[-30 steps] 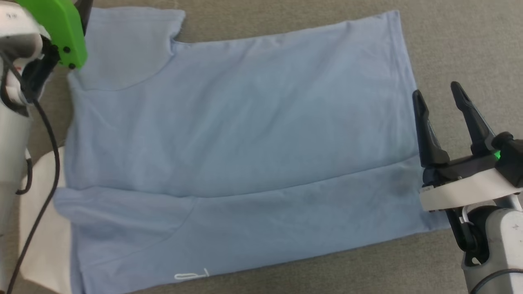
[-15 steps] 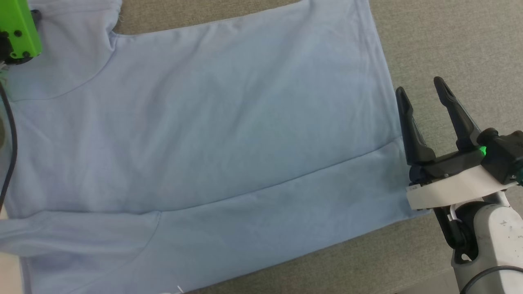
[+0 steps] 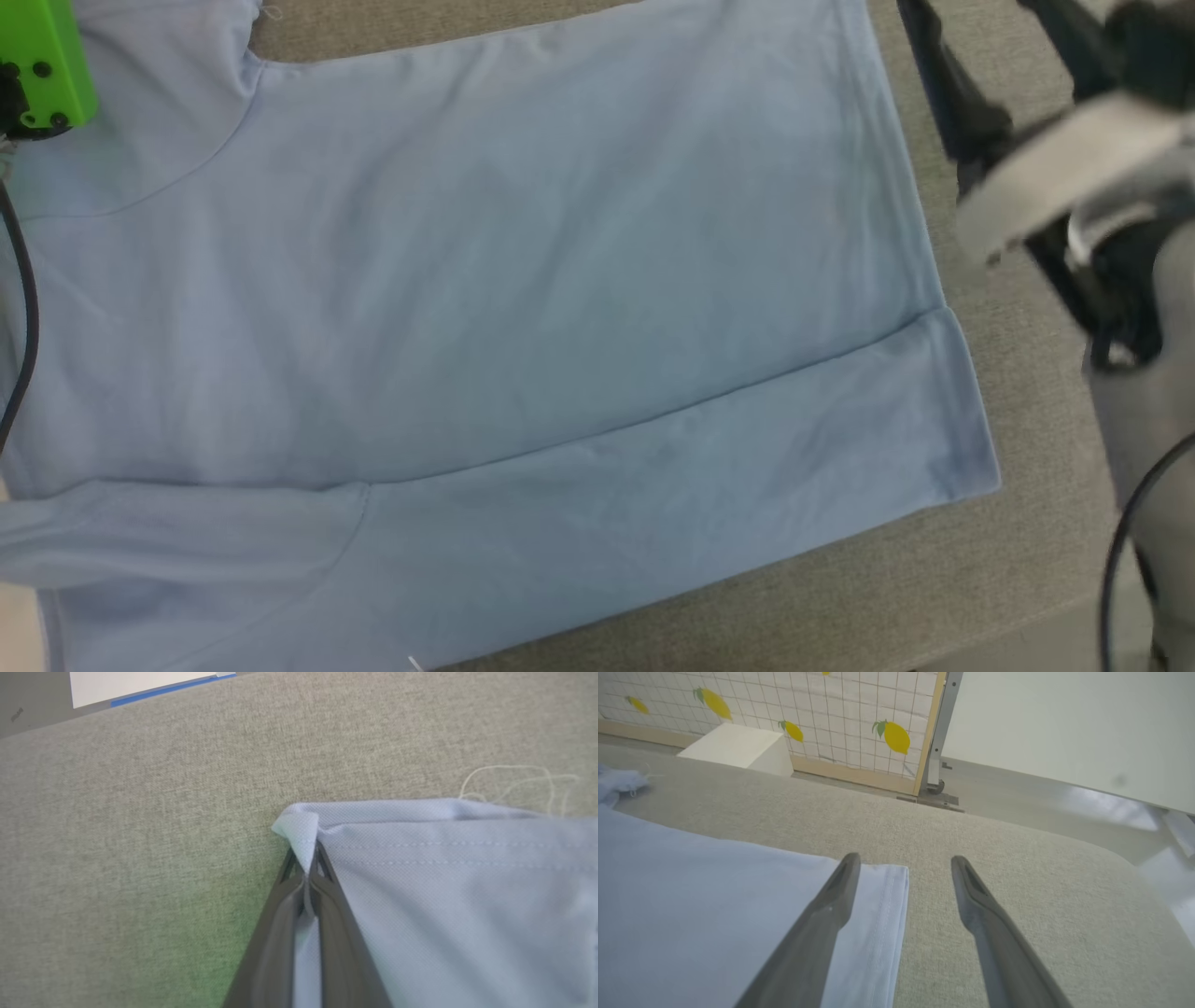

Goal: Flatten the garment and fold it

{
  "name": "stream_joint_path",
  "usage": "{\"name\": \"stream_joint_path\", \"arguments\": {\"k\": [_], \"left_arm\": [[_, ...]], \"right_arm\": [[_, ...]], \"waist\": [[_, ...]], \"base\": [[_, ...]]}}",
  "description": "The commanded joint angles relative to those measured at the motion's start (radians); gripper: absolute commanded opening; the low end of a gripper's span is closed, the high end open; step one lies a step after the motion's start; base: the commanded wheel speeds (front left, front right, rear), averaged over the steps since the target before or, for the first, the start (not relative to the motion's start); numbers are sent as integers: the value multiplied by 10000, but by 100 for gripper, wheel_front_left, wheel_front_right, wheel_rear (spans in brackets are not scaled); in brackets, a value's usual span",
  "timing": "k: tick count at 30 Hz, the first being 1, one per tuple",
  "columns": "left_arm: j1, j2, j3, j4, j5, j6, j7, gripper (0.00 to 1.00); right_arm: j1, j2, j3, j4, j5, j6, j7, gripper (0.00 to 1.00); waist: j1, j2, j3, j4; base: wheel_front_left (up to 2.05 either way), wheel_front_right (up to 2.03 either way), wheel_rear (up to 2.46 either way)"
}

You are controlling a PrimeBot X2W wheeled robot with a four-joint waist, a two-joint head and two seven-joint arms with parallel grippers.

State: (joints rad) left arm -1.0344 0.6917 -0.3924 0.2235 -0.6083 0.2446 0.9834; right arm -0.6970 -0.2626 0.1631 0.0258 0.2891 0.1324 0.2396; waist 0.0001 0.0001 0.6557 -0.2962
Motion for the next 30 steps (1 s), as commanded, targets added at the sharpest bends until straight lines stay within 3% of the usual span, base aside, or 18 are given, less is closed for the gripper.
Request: {"name": "stream_joint_path", "arguments": {"k": [1,8,17,18,19,20,21,25,30], "left_arm": [[140,27,-138,150,-10,-12,151,0],[-61,-82,-236,-45,-13,-42,175,0],[-166,-262,-285,-67,-122,-184,-69,0],[-154,-275,-289,-51,-136,-191,-96,0],[-141,-286,-294,-42,-145,-195,-116,0],[-125,-299,-302,-32,-156,-200,-140,0],[-108,-308,-309,-21,-165,-206,-158,0],[-39,-390,-275,-5,-312,-353,-391,0],[207,-583,136,-140,-465,-730,-2082,0]], "right_arm": [[-543,-37,43,402,188,-17,555,100],[-2918,-7,381,2755,884,-17,3643,100],[-4082,314,665,4421,788,-17,5826,100],[-4130,357,646,4597,758,-17,6153,83],[-4162,382,618,4708,713,-17,6414,44],[-4191,398,605,4803,632,-17,6732,15],[-4187,413,594,4839,567,-17,6993,0],[-4054,504,432,4564,442,-17,7665,0],[-3650,550,529,3895,656,-17,6670,0]], "waist": [[-1,-1,94,92],[-1,-1,399,414],[-1,-1,677,726],[-1,-1,690,747],[-1,-1,697,763],[-1,-1,697,782],[-1,-1,687,795],[-1,-1,608,847],[-1,-1,300,820]], "base": [[0,0,0],[0,0,0],[0,0,0],[0,0,0],[0,0,0],[0,0,0],[0,0,0],[0,0,0],[0,0,0]]}}
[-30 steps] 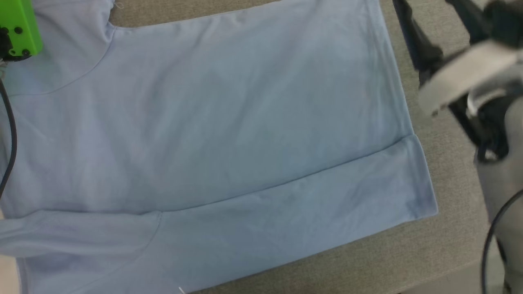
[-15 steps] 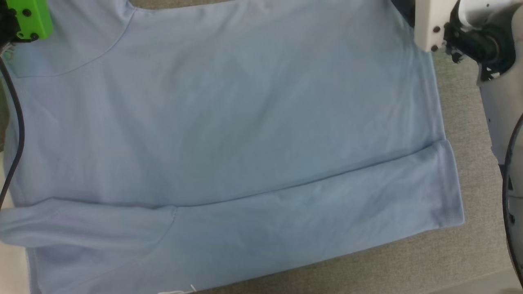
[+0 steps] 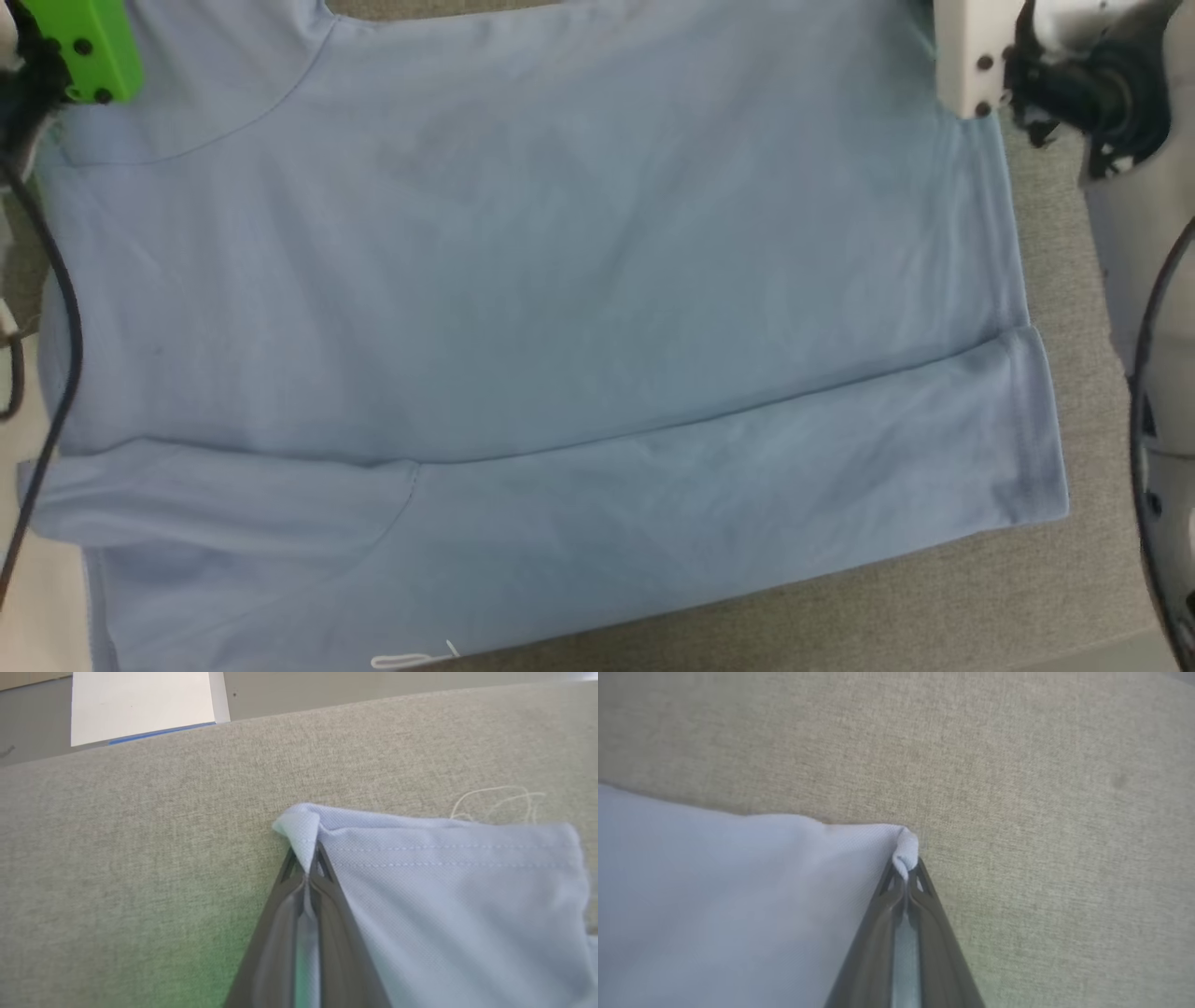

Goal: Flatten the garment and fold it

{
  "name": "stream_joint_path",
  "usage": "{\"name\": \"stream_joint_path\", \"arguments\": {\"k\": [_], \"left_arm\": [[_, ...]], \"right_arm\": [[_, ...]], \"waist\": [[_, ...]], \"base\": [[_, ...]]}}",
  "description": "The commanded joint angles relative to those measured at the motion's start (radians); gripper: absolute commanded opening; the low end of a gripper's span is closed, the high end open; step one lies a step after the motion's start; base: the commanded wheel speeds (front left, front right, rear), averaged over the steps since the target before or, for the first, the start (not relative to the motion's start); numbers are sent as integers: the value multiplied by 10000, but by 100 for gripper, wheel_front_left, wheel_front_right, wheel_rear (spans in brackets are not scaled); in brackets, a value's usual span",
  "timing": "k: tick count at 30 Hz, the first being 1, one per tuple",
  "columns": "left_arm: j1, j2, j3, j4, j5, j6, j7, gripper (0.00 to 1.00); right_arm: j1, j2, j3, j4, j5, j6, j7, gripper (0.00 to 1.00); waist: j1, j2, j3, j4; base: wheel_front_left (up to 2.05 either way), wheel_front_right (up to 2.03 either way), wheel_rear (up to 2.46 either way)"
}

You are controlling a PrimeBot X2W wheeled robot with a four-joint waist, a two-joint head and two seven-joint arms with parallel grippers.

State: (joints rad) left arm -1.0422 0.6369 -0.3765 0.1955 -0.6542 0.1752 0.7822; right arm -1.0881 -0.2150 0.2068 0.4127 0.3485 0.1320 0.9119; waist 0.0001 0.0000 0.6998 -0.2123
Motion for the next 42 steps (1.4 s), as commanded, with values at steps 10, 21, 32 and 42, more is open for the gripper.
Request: {"name": "stream_joint_path", "arguments": {"k": [10,21,32,42], "left_arm": [[2354,-274,204,-219,30,-1407,-4407,0],[6164,-445,692,-1324,-911,-1495,-6460,0],[9208,-219,880,-2456,-1688,-974,-6415,0],[10769,-406,433,-2747,-2157,-884,-6086,0]], "right_arm": [[2185,-884,936,-798,745,-13,-3961,0],[4837,-1525,952,-739,1195,-13,-6338,0],[6887,-2548,538,-1556,1161,-13,-5408,0],[7976,-2841,622,-2097,869,-13,-3890,0]], "waist": [[-1,0,-1771,506],[-1,0,-3818,1079],[-1,0,-4522,1568],[-1,0,-4451,1804]], "base": [[0,0,0],[0,0,0],[0,0,0],[0,0,0]]}}
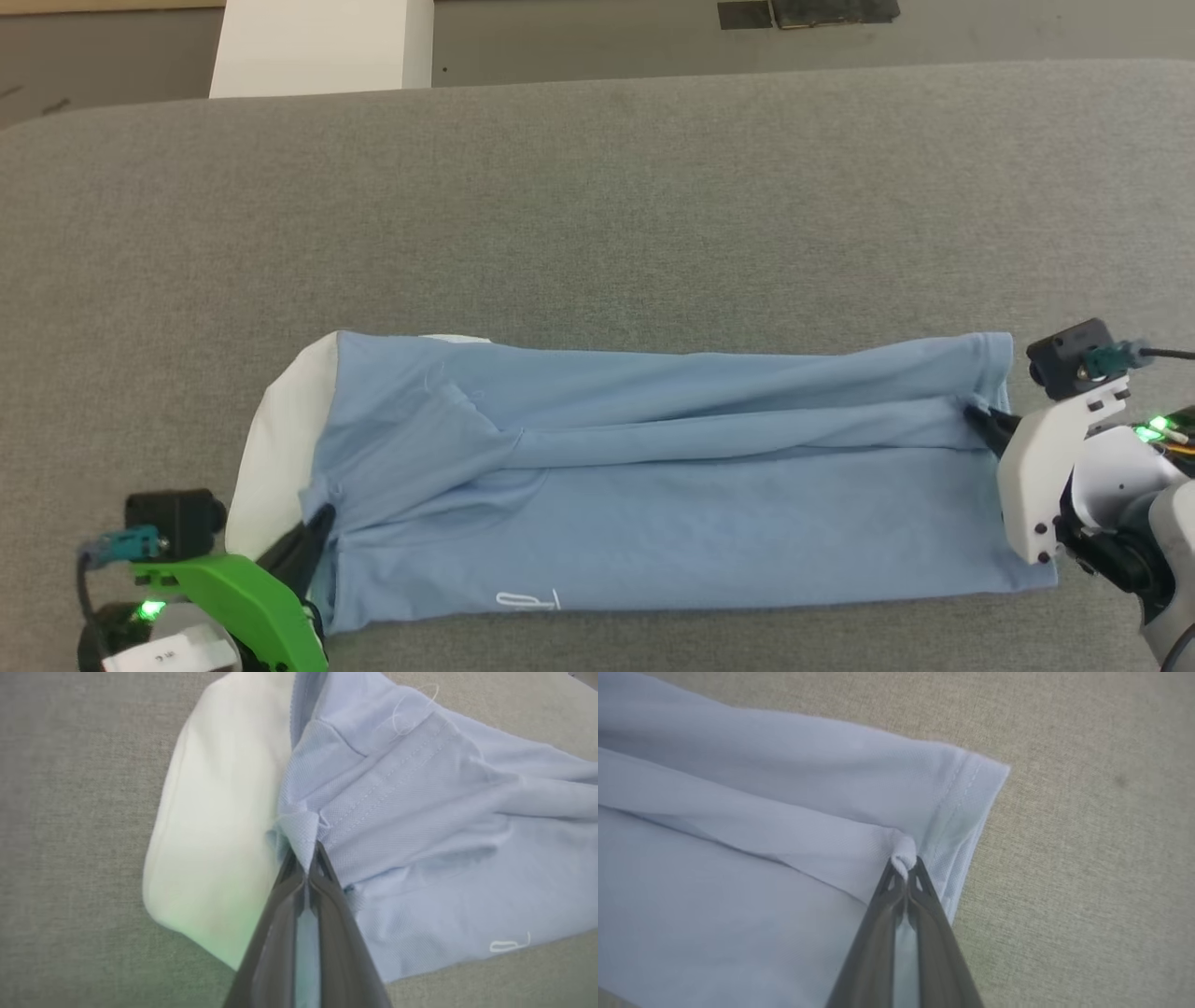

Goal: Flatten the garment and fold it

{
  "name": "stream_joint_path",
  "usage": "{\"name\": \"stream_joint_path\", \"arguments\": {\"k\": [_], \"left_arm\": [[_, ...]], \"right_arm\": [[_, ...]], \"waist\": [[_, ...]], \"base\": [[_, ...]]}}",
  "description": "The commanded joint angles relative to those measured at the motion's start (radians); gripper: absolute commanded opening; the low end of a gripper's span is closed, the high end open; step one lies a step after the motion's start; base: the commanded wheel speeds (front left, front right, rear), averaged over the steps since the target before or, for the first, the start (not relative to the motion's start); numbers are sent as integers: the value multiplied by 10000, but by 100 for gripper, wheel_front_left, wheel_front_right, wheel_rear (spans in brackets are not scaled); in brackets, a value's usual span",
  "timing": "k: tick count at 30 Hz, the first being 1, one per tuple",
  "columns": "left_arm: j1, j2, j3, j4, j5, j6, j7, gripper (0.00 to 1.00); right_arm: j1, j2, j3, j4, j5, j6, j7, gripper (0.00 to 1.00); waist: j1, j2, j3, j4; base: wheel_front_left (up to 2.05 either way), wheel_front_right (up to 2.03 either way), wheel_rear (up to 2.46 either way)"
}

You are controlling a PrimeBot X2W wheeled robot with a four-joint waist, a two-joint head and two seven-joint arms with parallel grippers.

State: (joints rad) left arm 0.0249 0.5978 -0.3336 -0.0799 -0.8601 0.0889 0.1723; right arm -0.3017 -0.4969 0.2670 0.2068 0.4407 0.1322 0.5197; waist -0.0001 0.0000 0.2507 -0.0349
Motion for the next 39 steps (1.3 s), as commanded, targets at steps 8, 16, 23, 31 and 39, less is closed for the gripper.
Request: {"name": "stream_joint_path", "arguments": {"k": [8,16,23,31,39], "left_arm": [[-304,-292,-733,850,169,-401,260,0],[-564,-773,-865,1267,70,-533,-11,100],[-462,-1229,-395,754,303,-228,-1449,100],[-814,-1951,179,873,1187,114,-3874,100],[-1645,-3074,1646,972,3246,56,-4334,100]], "right_arm": [[177,45,363,410,-347,-15,1148,0],[465,398,-70,114,-147,-15,1729,100],[1430,809,-1169,-1059,-131,-15,1196,100],[2582,1808,-2506,-2405,-302,-15,-170,100],[2895,3536,-4144,-2992,-1059,-15,-1515,100]], "waist": [[1,0,405,190],[1,0,160,289],[1,0,-305,427],[1,0,-713,704],[1,0,-853,912]], "base": [[0,0,0],[0,0,0],[0,0,0],[0,0,0],[0,0,0]]}}
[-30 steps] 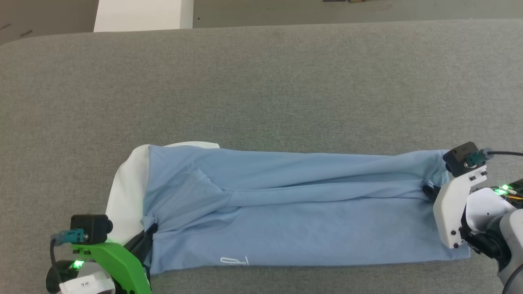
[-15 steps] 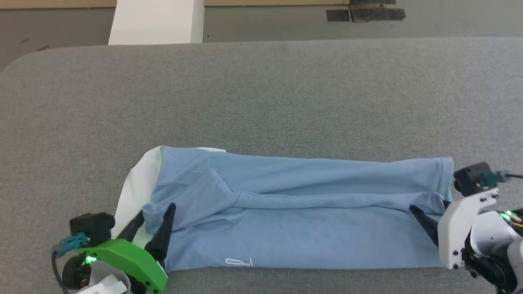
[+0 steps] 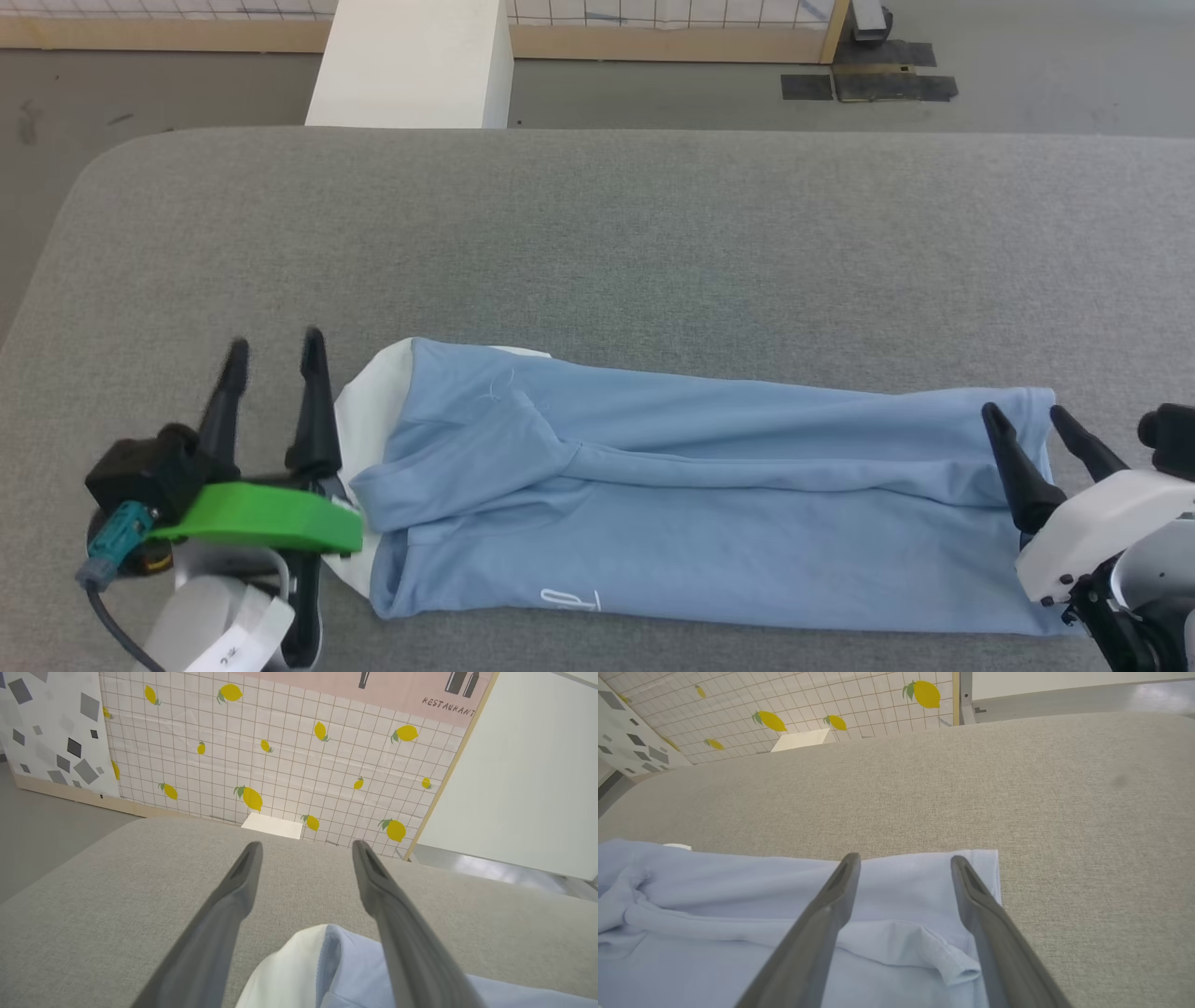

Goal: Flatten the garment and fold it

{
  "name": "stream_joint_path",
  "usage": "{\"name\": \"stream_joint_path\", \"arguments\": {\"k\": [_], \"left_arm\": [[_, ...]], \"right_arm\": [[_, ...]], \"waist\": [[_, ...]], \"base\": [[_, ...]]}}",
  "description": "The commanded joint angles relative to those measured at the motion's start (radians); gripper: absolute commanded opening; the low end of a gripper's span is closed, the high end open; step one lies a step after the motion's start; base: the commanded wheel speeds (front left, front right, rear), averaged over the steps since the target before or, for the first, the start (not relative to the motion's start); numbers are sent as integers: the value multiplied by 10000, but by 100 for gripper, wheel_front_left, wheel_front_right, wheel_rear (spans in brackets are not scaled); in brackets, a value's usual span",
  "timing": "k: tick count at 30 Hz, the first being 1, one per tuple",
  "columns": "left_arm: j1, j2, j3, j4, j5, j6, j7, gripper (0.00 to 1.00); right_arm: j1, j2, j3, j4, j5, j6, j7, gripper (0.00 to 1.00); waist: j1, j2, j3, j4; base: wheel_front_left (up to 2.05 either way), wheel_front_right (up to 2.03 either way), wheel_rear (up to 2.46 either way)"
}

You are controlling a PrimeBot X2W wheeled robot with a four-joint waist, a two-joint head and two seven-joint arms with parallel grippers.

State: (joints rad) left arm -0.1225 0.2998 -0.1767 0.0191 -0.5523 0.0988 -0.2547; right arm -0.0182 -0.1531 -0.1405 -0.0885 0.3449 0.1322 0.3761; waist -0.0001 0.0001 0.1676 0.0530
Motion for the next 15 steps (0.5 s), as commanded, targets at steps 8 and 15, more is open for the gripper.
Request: {"name": "stream_joint_path", "arguments": {"k": [8,15], "left_arm": [[-502,-1336,1376,369,2285,-922,-68,100],[-503,-1965,1889,755,3175,-1568,-69,100]], "right_arm": [[-328,990,-1459,672,-903,-15,65,100],[-956,1025,-2213,2154,-855,-15,1002,100]], "waist": [[1,-1,-49,12],[1,-1,-38,-90]], "base": [[0,0,0],[0,0,0]]}}
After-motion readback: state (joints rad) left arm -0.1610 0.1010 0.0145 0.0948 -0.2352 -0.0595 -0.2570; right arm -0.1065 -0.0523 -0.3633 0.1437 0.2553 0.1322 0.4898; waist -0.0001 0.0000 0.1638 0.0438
